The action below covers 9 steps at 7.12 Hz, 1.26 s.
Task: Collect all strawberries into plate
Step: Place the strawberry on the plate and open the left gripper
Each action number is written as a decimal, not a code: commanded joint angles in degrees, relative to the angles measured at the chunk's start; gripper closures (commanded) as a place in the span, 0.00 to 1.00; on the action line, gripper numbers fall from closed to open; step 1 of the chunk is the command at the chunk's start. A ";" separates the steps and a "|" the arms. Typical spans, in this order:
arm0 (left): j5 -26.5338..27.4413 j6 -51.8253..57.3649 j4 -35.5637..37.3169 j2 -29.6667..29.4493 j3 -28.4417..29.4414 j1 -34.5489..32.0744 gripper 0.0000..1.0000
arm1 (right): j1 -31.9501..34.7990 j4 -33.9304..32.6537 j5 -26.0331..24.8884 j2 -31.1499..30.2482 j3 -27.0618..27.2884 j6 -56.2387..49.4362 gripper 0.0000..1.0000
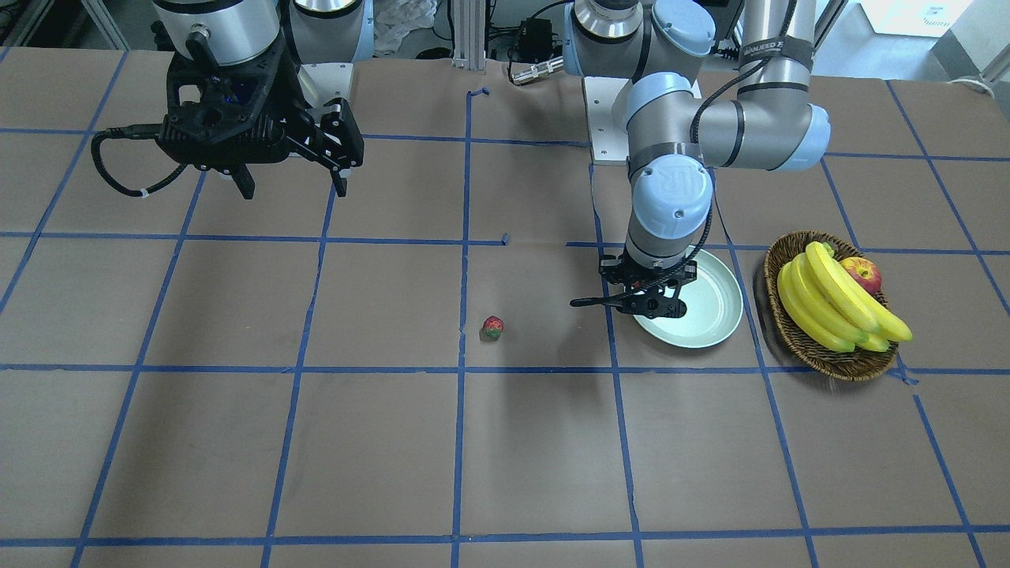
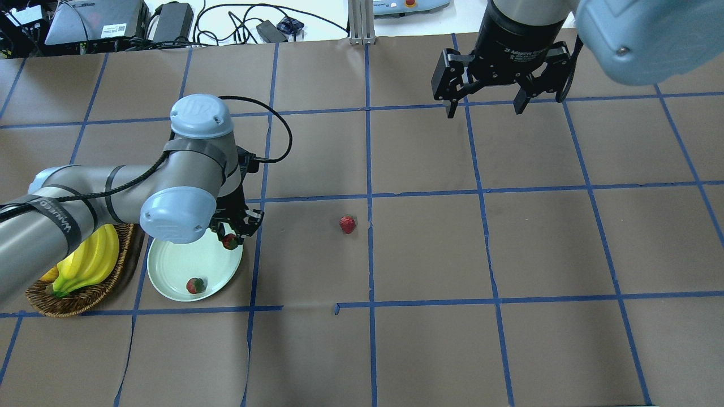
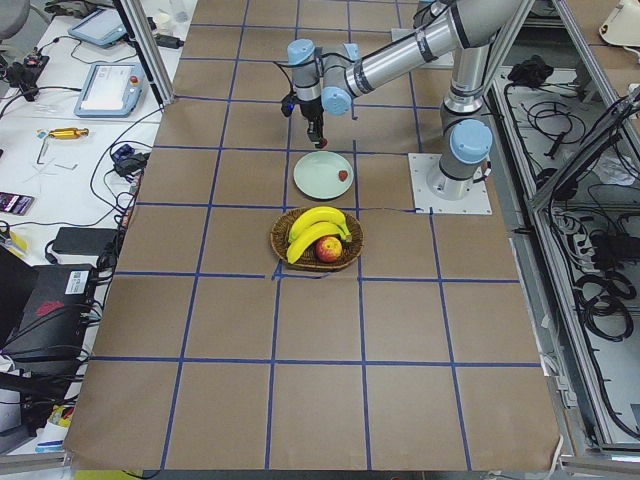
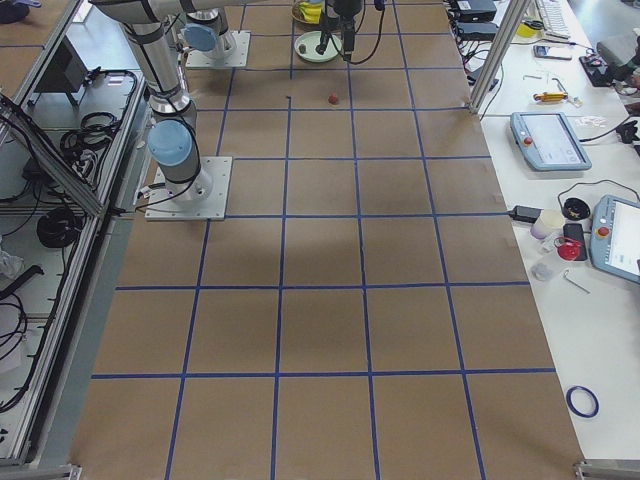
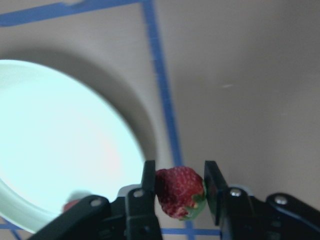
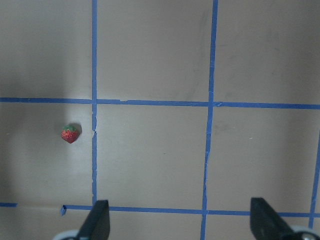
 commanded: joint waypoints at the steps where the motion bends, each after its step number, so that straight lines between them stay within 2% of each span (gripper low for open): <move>1: -0.41 1.75 -0.18 -0.42 -1.73 2.52 0.11 | 0.03 -0.01 0.00 0.00 0.03 0.00 0.00; 2: -0.68 0.61 0.26 -0.69 -1.38 1.74 0.00 | 0.03 -0.01 0.00 0.00 0.03 0.00 0.00; 3: -0.85 -5.41 1.22 -0.78 -0.42 -0.45 0.00 | 0.03 -0.01 0.00 0.00 0.03 0.00 0.00; 5: -9.24 -15.43 3.16 -3.40 4.32 -6.15 0.00 | 0.03 -0.01 0.00 0.00 0.03 0.00 0.00; 6: -11.56 -20.53 9.60 -4.98 4.42 -9.92 0.01 | 0.03 -0.01 0.00 0.00 0.12 0.00 0.00; 8: -11.67 -29.96 18.95 -9.11 4.60 -15.38 0.02 | 0.03 -0.01 0.00 0.00 0.12 0.00 0.00; 9: -11.49 -32.42 19.25 -10.52 5.82 -18.11 0.03 | 0.03 -0.01 0.00 0.00 0.12 0.00 0.00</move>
